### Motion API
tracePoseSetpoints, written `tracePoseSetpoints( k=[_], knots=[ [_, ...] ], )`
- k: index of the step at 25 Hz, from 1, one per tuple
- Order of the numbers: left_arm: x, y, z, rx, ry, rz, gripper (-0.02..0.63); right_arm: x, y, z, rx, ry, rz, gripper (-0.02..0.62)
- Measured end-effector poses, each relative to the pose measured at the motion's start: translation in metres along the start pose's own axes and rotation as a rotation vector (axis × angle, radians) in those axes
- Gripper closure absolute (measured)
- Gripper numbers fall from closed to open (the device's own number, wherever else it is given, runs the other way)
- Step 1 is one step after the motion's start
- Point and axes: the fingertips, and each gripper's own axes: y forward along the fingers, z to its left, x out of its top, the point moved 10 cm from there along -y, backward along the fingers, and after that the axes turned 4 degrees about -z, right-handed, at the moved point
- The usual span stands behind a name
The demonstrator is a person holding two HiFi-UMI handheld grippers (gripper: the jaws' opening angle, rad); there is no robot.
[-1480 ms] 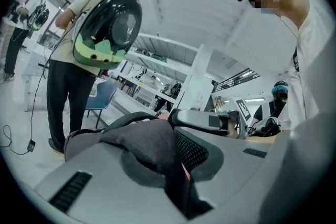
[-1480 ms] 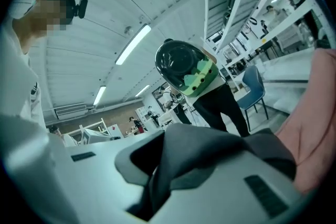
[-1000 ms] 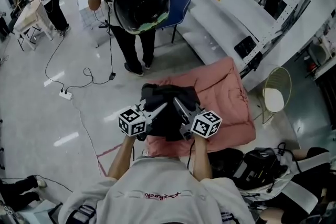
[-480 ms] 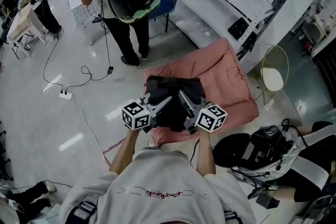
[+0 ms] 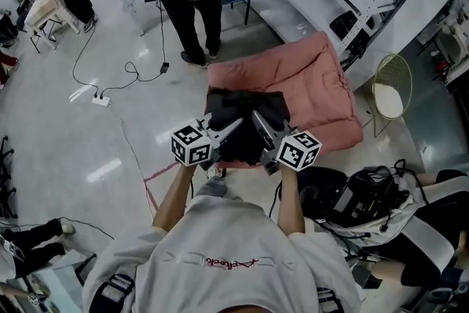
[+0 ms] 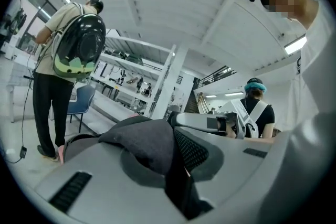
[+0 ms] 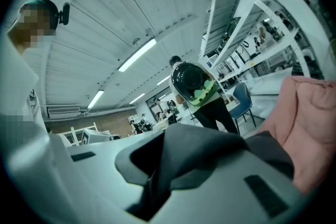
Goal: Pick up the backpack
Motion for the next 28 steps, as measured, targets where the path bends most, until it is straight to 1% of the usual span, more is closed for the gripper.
tracePoseSetpoints(
  k=[2, 4, 8, 14, 17, 21, 24, 28],
  knots=[
    [-0.008, -0.004, -0.002, 0.017, -0.018, 0.001, 0.552, -0.007, -0.002, -0.001, 0.011, 0.008, 0.016, 0.548],
    [-0.009, -0.012, -0.009, 0.024, -0.021, -0.006, 0.552, -0.010, -0.005, 0.007, 0.023, 0.003, 0.018, 0.548],
    [-0.003, -0.032, -0.043, 0.027, 0.009, -0.029, 0.552, -0.008, -0.026, 0.037, 0.048, -0.015, 0.000, 0.546],
    [0.015, -0.038, -0.044, 0.030, 0.059, -0.044, 0.552, 0.004, -0.020, 0.047, 0.069, -0.032, -0.019, 0.548],
    [0.009, -0.043, -0.068, 0.030, 0.076, -0.051, 0.552, -0.001, -0.042, 0.060, 0.071, -0.049, -0.013, 0.546],
    [-0.009, -0.063, -0.098, 0.035, 0.031, -0.050, 0.552, -0.019, -0.070, 0.084, 0.055, -0.052, 0.020, 0.548],
    [-0.015, -0.069, -0.101, 0.039, 0.020, -0.050, 0.552, -0.026, -0.071, 0.089, 0.050, -0.040, 0.018, 0.546],
    [-0.013, -0.067, -0.099, 0.042, 0.027, -0.057, 0.552, -0.022, -0.070, 0.087, 0.054, -0.032, 0.012, 0.546]
  ],
)
